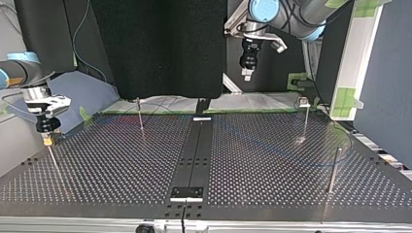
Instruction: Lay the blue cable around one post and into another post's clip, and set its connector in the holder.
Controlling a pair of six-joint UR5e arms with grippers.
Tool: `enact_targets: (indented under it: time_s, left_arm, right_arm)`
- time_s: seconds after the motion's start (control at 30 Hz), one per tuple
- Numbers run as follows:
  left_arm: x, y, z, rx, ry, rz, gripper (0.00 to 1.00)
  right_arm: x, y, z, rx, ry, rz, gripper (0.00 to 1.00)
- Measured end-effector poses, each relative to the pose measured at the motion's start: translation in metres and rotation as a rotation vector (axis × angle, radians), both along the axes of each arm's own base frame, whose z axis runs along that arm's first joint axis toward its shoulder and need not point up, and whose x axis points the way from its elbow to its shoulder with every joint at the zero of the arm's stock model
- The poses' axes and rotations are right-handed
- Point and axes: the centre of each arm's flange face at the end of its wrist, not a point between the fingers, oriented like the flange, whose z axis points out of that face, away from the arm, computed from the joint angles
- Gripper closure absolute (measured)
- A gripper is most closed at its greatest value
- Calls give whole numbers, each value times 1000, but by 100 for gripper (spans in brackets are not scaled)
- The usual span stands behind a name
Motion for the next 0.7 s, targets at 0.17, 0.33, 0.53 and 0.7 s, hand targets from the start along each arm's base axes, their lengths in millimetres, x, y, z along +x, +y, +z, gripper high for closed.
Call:
enact_targets:
  time_s: [0.17,0.33,0.53,0.7]
  left_arm:
    - [0,0,0,0,0,0,0]
    - [0,0,0,0,0,1,0]
    - [0,0,0,0,0,1,0]
    - [0,0,0,0,0,1,0]
  right_arm:
    - [0,0,0,2,-5,-1,100]
    - [0,0,0,5,-9,-1,88]
    - [1,0,0,1,-5,-1,22]
    - [1,0,0,0,-3,0,1]
